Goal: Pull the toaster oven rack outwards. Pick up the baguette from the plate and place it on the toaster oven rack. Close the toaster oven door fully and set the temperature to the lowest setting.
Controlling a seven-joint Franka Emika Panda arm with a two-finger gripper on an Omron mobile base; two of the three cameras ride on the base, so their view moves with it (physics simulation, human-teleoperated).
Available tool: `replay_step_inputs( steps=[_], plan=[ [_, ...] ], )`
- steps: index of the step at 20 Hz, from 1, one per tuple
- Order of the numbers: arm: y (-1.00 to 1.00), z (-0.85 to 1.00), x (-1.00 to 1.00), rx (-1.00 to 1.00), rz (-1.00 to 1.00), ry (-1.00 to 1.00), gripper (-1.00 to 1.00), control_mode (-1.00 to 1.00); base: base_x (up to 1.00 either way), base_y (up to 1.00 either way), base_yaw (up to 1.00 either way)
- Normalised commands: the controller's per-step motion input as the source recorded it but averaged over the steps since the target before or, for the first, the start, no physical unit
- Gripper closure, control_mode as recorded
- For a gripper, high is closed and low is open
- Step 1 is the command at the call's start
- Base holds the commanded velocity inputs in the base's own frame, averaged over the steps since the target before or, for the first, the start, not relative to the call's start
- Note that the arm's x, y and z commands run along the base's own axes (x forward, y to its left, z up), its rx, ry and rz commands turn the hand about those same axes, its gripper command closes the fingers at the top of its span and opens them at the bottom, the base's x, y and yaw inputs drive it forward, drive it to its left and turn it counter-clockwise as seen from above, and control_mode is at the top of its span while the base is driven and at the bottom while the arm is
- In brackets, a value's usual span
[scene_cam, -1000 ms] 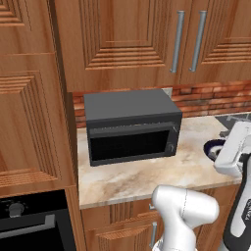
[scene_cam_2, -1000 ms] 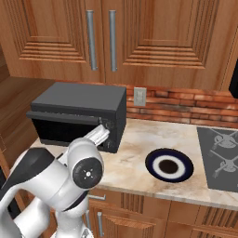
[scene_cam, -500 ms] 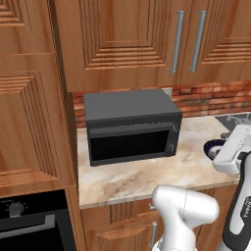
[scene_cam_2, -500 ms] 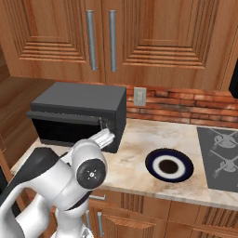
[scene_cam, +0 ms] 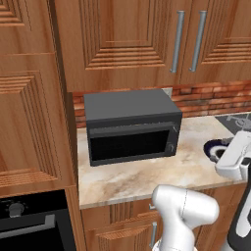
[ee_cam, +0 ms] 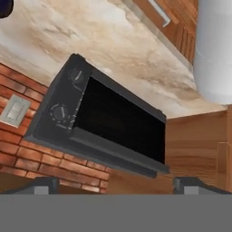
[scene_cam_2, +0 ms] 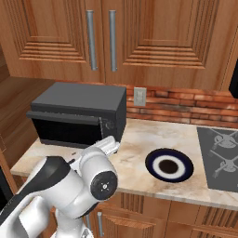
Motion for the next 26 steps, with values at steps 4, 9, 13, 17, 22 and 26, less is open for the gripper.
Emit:
replay_step_inputs(
  steps=[4,9,13,17,22,26],
  plan=[
    [0.07,-0.17,0.15,0.00,0.00,-0.16,-1.00,-1.00,0.00,0.00,0.00],
    [0.10,-0.28,0.28,0.00,0.00,-0.18,-1.00,-1.00,0.00,0.00,0.00],
    [0.09,-0.29,0.38,0.00,0.00,-0.16,-1.00,-1.00,0.00,0.00,0.00],
    [0.06,-0.18,0.34,0.00,0.00,-0.15,-1.00,-1.00,0.00,0.00,0.00],
    [0.12,0.00,0.27,0.00,0.00,-0.12,-1.00,-1.00,0.00,0.00,0.00],
    [0.15,0.00,0.26,0.00,0.00,-0.04,-1.00,-1.00,0.00,0.00,0.00]
  ],
)
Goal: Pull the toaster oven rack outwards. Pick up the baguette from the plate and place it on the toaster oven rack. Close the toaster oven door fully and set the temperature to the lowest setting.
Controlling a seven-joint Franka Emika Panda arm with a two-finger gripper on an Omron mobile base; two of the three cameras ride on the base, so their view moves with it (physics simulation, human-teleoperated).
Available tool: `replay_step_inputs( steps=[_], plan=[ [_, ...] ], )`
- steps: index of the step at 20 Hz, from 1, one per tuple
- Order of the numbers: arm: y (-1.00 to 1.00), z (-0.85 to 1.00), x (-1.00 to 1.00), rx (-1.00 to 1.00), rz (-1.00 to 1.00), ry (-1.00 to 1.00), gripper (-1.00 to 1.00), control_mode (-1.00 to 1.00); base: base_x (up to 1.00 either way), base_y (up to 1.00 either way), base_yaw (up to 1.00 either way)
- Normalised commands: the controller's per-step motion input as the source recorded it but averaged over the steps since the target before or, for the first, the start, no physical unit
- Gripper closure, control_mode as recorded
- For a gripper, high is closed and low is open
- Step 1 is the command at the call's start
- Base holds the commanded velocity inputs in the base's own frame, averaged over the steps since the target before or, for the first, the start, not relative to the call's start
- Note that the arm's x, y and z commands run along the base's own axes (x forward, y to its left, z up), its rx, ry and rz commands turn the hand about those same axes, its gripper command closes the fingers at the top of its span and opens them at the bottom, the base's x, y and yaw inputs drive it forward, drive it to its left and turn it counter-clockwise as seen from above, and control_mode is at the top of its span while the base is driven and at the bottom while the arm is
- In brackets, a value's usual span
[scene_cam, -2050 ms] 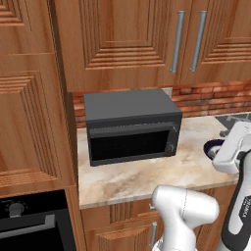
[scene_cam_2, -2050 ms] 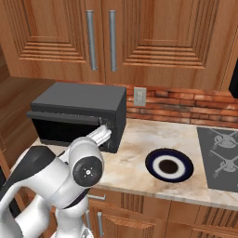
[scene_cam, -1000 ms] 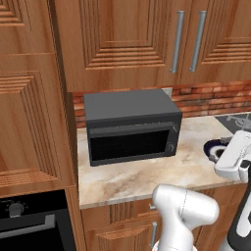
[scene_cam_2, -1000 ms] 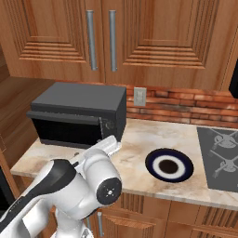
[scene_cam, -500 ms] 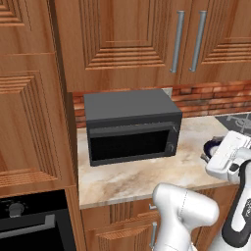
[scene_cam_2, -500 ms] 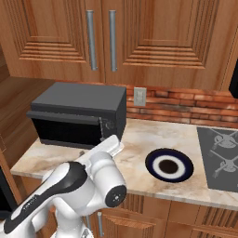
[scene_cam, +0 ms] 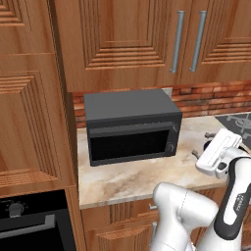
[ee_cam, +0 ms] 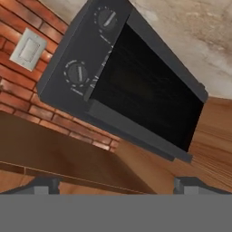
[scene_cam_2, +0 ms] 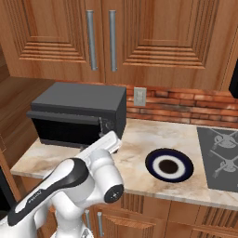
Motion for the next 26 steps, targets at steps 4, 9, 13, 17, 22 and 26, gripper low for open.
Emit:
replay_step_inputs(
  steps=[4,9,13,17,22,26],
  plan=[
    [0.20,0.00,0.27,0.00,0.00,-0.01,-1.00,-1.00,0.00,0.00,0.00],
    [0.05,0.00,0.17,0.00,-0.02,0.00,-1.00,-1.00,0.00,0.00,0.00],
    [0.00,0.00,0.08,0.00,-0.03,0.00,-1.00,-1.00,0.00,0.00,0.00],
    [0.00,0.00,0.11,0.00,-0.03,0.00,-1.00,-1.00,0.00,0.00,0.00],
    [0.00,0.00,0.08,0.00,-0.03,0.00,-1.00,-1.00,0.00,0.00,0.00],
    [-0.02,0.00,0.05,0.00,-0.02,0.00,-1.00,-1.00,0.00,0.00,0.00]
  ],
)
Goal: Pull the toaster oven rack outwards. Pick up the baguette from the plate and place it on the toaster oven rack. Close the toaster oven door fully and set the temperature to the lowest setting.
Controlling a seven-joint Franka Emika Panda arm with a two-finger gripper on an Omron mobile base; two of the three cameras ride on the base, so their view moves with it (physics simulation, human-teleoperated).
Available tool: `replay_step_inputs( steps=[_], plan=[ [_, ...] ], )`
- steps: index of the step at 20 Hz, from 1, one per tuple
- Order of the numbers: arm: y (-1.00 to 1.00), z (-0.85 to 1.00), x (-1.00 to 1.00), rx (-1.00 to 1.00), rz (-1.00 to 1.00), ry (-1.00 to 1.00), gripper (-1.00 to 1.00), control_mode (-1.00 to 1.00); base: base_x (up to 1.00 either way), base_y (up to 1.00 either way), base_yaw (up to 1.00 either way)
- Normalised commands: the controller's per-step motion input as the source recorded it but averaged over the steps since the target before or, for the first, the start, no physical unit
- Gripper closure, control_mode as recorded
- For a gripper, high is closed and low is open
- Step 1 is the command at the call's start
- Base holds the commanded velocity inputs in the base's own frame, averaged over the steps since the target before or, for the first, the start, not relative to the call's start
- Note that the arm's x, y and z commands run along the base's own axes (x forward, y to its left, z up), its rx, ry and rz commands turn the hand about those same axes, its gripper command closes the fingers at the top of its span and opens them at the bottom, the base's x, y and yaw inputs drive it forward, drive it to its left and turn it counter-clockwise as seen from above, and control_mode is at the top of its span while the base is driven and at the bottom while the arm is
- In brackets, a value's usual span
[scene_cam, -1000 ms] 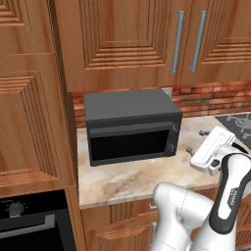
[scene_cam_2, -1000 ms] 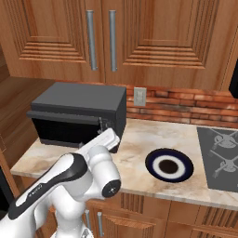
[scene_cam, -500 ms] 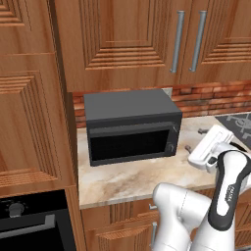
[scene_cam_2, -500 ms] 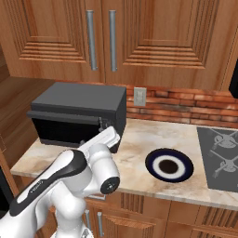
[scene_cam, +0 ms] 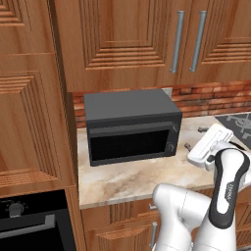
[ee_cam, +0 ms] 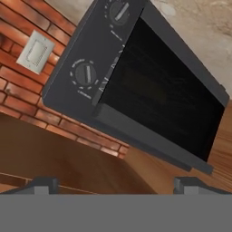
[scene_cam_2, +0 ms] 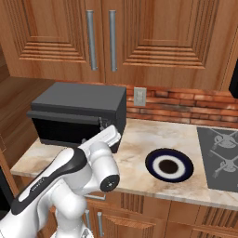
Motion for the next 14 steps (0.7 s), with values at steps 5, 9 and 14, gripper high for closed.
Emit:
replay_step_inputs(
  steps=[5,9,14],
  plan=[
    [-0.06,0.00,0.03,0.00,-0.02,0.00,-1.00,-1.00,0.00,0.00,0.00],
    [0.00,0.00,0.04,0.00,-0.03,-0.01,-1.00,-1.00,0.00,0.00,0.00],
    [0.00,0.00,0.08,0.00,-0.02,-0.01,-1.00,-1.00,0.00,0.00,0.00]
  ],
)
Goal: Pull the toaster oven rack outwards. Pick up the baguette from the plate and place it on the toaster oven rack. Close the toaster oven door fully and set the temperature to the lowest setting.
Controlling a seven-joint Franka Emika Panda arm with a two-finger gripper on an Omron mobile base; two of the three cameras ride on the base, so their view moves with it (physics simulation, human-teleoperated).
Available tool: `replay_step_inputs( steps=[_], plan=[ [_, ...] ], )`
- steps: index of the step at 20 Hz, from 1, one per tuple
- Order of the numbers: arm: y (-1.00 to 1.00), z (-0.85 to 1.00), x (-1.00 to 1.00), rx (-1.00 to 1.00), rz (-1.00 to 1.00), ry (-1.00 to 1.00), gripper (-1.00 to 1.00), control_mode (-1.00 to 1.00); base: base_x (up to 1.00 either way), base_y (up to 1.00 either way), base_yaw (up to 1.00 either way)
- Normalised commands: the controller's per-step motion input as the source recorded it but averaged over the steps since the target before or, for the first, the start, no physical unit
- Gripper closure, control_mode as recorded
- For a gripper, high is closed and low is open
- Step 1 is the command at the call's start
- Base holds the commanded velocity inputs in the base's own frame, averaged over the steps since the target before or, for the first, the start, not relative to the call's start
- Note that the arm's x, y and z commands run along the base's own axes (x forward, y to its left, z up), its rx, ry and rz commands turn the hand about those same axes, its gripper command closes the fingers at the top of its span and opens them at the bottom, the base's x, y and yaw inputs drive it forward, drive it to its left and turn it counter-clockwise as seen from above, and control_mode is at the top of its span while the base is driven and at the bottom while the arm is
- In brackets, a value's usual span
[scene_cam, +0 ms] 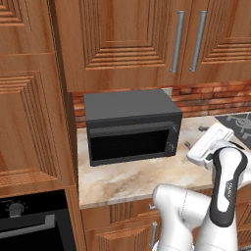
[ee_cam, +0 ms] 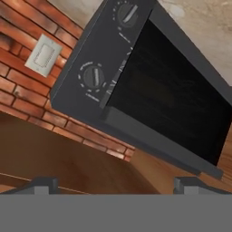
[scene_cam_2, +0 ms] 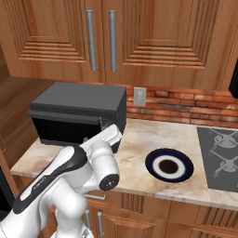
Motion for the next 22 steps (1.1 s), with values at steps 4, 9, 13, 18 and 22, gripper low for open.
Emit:
replay_step_inputs(
  steps=[4,9,13,18,22],
  plan=[
    [0.00,0.00,0.18,0.00,-0.02,0.00,-1.00,-1.00,0.00,0.00,0.00],
    [0.00,-0.01,0.11,0.00,-0.02,0.00,-1.00,-1.00,0.00,0.00,0.00],
    [0.00,-0.04,0.07,0.00,0.00,0.00,-1.00,-1.00,0.00,0.00,0.00],
    [0.00,-0.14,0.07,0.00,0.00,0.00,-1.00,-1.00,0.00,0.00,0.00],
    [0.00,-0.19,0.15,0.00,0.00,0.00,-1.00,-1.00,0.00,0.00,0.00]
  ],
)
